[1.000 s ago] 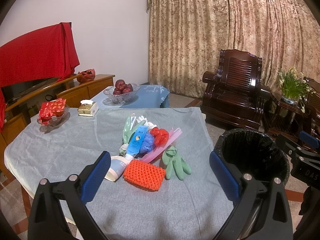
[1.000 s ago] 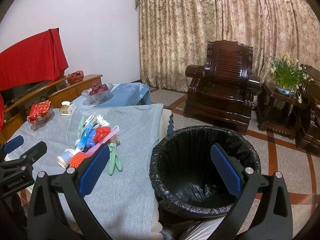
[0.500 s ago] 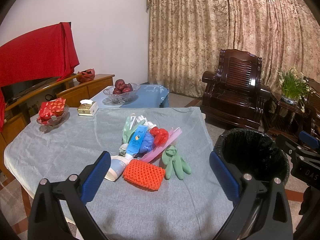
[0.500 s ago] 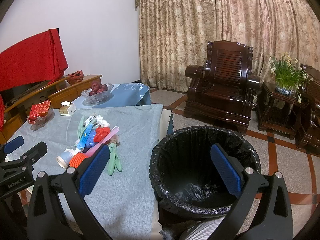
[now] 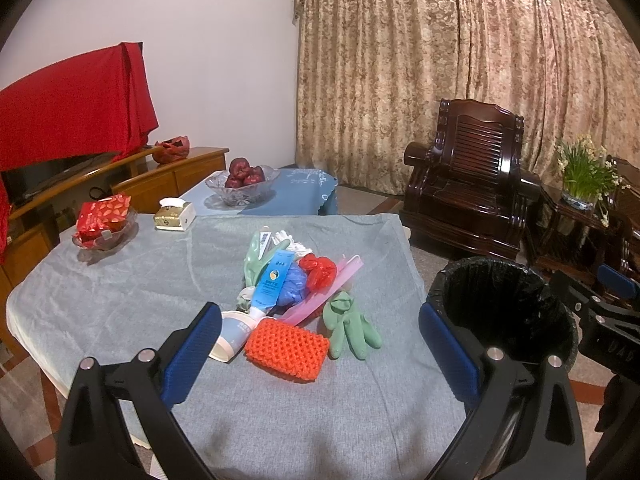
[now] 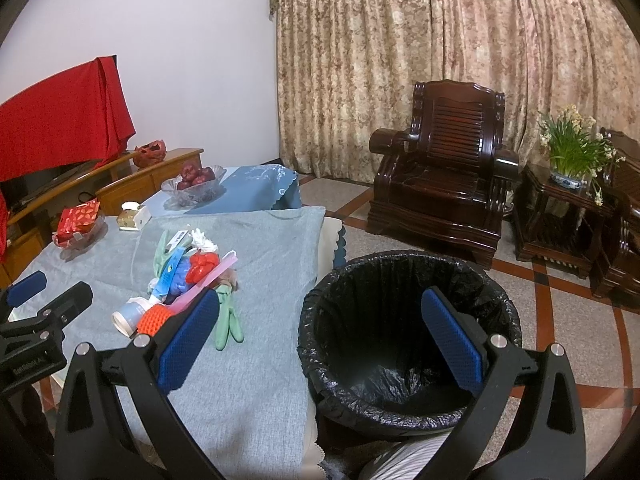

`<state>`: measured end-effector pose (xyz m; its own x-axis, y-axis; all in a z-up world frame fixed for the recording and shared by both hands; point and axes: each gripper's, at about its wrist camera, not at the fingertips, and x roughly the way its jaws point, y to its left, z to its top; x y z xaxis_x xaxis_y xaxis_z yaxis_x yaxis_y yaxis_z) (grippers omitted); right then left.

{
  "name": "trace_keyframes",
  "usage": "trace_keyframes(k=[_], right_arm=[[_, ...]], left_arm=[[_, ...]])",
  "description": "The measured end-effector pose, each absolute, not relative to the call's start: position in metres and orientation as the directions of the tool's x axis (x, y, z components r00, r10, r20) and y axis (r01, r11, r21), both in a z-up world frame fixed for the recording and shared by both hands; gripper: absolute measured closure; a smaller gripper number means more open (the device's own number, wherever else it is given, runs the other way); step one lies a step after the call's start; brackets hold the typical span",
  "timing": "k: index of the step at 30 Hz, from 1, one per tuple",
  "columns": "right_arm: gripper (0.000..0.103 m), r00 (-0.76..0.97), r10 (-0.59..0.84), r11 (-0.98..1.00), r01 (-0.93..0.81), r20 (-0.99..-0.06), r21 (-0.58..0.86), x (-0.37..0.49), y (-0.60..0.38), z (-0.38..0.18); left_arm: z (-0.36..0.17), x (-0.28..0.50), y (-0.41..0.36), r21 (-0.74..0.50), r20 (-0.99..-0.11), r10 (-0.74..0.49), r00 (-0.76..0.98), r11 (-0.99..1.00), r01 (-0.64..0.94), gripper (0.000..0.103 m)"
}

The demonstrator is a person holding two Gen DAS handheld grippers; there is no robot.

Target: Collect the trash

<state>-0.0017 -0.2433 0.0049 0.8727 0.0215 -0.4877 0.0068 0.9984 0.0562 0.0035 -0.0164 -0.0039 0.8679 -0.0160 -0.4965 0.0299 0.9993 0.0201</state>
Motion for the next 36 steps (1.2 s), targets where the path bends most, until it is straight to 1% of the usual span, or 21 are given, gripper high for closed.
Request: trace_keyframes(k=[8,14,18,22,24,27,32,34,36], right_arm=[[0.005,0.873,0.031,0.998,-0.004,-0.486,0.055,0.002,-0.238,0.0],[0.005,0.874,0.052,0.999,-0.037,-0.484,0.039,0.015,-0.225,-0.001],[0.005,0.87,0.091,0.996,-0.084,-0.485,0.037,0.03,-0.211,-0.005],[0.005,0.854,0.141,0.989,-0.142,-0.501,0.036,0.047,-0.188,-0.015],[0.005,0.847,0.162,0.985,-0.17,-0.506,0.03,0.055,-0.174,-0.021],[0.005,0.836,0.183,0.979,-0.204,-0.518,0.018,0.068,-0.153,-0.035],[0.005,0.808,0.21,0.968,-0.25,-0.55,0.002,0.094,-0.122,-0.062],[0.006,0.797,0.22,0.966,-0.258,-0.563,0.013,0.106,-0.116,-0.072],[0.01,0.782,0.22,0.966,-0.259,-0.584,0.018,0.119,-0.113,-0.083]], left_arm=[[-0.006,0.005,-0.01,0.013,-0.498,-0.016,0.867,1.0,0.026,0.006],[-0.008,0.011,0.004,0.011,-0.495,0.006,0.869,1.0,-0.001,0.006],[-0.01,0.023,0.033,0.055,-0.461,0.085,0.883,0.996,-0.067,0.006],[-0.021,0.036,0.065,0.084,-0.458,0.154,0.876,0.988,-0.13,0.006],[-0.03,0.042,0.082,0.083,-0.473,0.182,0.862,0.983,-0.162,0.006],[-0.043,0.05,0.108,0.05,-0.506,0.181,0.843,0.982,-0.181,0.006],[-0.067,0.058,0.128,0.04,-0.536,0.185,0.824,0.98,-0.194,0.006],[-0.075,0.064,0.133,0.031,-0.55,0.177,0.816,0.981,-0.192,0.006],[-0.082,0.073,0.137,0.014,-0.564,0.16,0.81,0.983,-0.184,0.006]])
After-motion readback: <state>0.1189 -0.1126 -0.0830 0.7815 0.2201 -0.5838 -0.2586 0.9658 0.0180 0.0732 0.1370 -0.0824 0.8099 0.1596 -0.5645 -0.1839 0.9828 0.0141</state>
